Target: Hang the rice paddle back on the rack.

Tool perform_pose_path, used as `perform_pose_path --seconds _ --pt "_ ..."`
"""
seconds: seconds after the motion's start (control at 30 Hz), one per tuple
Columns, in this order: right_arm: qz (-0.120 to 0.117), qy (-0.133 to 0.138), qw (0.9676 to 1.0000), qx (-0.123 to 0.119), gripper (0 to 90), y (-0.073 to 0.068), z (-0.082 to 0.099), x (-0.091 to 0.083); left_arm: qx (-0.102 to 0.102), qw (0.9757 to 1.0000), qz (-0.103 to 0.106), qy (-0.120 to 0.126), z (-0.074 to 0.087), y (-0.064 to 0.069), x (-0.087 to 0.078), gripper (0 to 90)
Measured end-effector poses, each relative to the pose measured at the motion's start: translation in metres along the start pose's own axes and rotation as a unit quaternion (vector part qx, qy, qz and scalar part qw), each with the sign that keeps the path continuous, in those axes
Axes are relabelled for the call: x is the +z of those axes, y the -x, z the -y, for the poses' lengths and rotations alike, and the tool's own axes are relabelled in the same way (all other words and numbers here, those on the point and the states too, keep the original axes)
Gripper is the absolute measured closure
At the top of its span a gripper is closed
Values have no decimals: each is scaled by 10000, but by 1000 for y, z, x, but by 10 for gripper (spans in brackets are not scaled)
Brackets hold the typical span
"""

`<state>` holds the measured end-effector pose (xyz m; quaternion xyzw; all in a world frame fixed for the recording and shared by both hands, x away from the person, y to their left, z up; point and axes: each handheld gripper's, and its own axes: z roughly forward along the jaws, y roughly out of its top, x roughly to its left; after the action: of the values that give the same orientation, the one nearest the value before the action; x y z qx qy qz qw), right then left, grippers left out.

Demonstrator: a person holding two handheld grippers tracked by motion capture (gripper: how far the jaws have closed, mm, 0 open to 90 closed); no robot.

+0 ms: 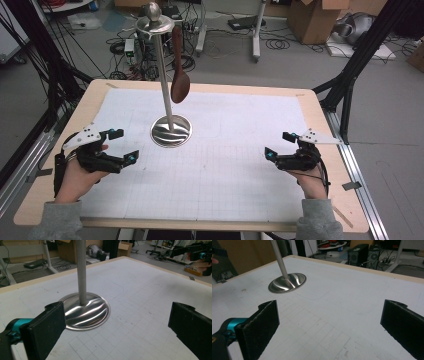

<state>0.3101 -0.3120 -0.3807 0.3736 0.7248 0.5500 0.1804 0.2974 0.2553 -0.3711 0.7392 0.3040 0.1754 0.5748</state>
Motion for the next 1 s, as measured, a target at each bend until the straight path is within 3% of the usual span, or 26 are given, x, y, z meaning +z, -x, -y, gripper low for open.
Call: perform_pose_path --seconds 0.43,0.87,1.0 --pt "31 4 9997 237 7 13 22 -17 -15 10000 -6 -28 1 -1 1 18" --pt "58 137 9996 243 7 21 26 -34 -18 10000 -36 -22 2 -3 -1 18" --pt "-28 240 9995 197 7 23 27 -38 -73 9999 -80 4 3 -5 -2 18"
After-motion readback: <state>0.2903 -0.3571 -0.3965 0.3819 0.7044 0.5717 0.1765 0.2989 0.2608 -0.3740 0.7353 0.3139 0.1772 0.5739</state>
